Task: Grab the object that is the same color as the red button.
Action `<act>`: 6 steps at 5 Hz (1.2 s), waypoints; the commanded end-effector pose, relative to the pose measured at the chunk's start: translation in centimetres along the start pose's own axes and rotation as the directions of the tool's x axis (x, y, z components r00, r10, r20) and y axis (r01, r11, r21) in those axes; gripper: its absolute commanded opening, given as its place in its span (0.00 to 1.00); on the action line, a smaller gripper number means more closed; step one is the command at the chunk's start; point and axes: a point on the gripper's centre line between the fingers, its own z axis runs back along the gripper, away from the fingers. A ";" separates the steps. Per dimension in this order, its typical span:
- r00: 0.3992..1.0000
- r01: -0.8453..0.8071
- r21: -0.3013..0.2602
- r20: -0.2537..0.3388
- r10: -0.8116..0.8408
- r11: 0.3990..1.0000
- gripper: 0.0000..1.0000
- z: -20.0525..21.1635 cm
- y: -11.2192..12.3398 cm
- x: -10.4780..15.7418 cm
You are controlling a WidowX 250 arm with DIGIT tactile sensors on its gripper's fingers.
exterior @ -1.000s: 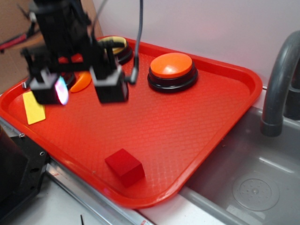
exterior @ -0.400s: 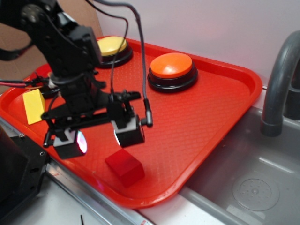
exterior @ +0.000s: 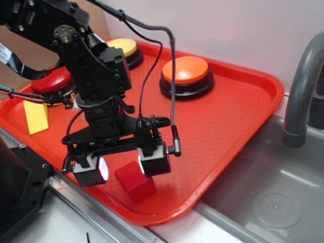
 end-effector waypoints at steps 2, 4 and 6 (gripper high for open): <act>0.999 0.019 -0.032 -0.030 -0.020 0.999 1.00 -1.4 -2.5 -0.1; 0.974 0.227 -0.050 0.033 -0.225 0.973 0.00 1.0 -2.1 3.1; 0.939 0.327 0.035 0.099 -0.328 0.945 0.00 6.2 -0.5 7.5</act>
